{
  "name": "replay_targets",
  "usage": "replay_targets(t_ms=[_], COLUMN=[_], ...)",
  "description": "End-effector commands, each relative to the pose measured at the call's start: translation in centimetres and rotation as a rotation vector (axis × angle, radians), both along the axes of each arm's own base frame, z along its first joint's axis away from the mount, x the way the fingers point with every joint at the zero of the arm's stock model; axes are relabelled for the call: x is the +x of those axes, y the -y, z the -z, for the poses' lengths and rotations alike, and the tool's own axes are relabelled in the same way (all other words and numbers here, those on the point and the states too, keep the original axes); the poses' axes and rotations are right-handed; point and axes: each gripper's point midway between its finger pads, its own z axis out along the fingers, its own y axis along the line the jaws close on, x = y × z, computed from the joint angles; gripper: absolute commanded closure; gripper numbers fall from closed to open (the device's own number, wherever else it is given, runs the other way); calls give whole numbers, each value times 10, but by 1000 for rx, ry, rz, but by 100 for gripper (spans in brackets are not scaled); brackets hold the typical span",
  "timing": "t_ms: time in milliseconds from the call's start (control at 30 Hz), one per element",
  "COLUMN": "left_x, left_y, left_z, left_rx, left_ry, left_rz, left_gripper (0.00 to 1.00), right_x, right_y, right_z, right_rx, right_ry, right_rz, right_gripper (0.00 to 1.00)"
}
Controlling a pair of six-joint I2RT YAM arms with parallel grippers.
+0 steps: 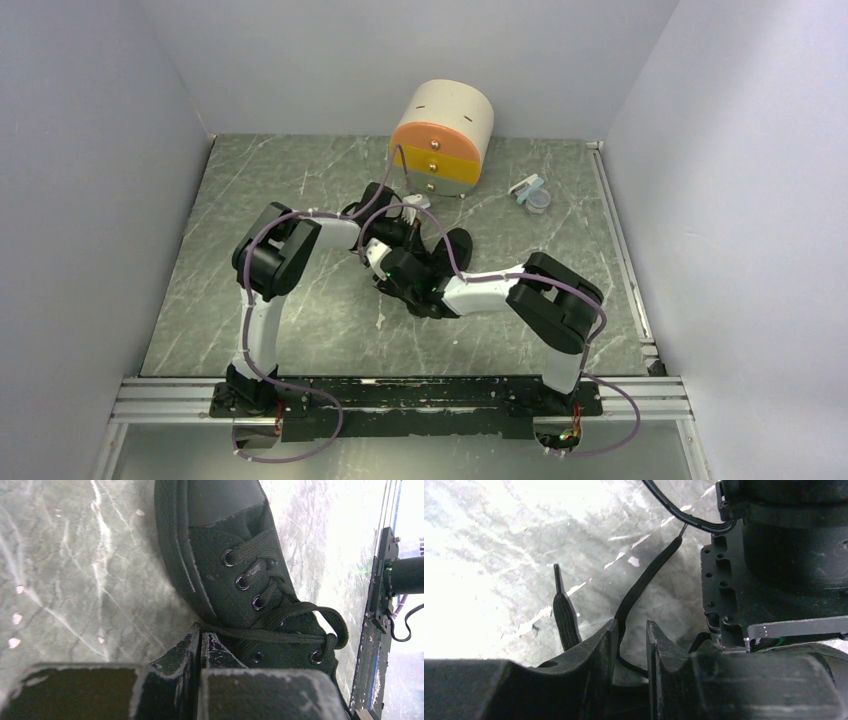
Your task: Tie the shoes
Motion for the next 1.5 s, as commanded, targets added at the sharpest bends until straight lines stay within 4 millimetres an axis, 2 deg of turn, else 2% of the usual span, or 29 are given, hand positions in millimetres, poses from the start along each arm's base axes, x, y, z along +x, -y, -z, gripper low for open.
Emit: replay_targets(t_ms=[0, 67, 133, 167, 200, 300, 400, 533, 633, 800, 867, 1000, 1067, 1133, 1267, 1433, 1467], left_x=[-5, -6, -8, -8, -8, -9, -10, -12, -17, -25, -26, -33, -35, -39, -47, -48, -47], left_y=[6, 5, 3, 3, 2, 1, 3, 3, 2, -2, -2, -1, -1, -2, -2, -2, -2], left_z=[-9, -10, -10, -10, -10, -12, -20, -35, -36, -31, -35, -51, -61, -72, -83, -81, -80], left_rx=[-6, -6, -4, 0, 5, 0, -22, -59, -75, -71, -83, -124, -148, -173, -192, -173, -166], left_ry=[24, 21, 21, 20, 20, 15, 11, 25, 18, -4, -6, -12, -1, 4, 10, 14, 17], left_rz=[18, 20, 25, 27, 27, 20, 12, -10, -11, -6, -12, -15, -24, -29, -30, -32, -31], left_gripper=[95, 95, 95, 95, 95, 95, 95, 95, 95, 95, 95, 95, 95, 95, 95, 95, 95], right_x=[-18, -22, -21, -20, -20, -32, -43, -52, -68, -78, -82, -82, -78, -71, -62, -66, -65], right_y=[24, 15, 10, 8, 6, 0, 3, 15, 17, 39, 35, 20, 21, 29, 42, 43, 43], right_z=[21, 22, 29, 27, 21, -1, -17, -32, -43, -49, -65, -116, -136, -147, -153, -139, -137], right_rx=[-83, -88, -109, -113, -104, -17, 19, 38, 149, 203, 272, 471, 537, 582, 628, 566, 556], right_ry=[-55, -54, -75, -77, -70, -67, -103, -196, -305, -357, -361, -377, -352, -325, -317, -345, -351], right_rz=[-30, -111, -124, -124, -132, -195, -209, -81, 31, 176, 155, 132, 150, 200, 266, 244, 254], right_gripper=[71, 76, 90, 97, 100, 100, 100, 100, 100, 100, 100, 100, 100, 100, 100, 100, 92])
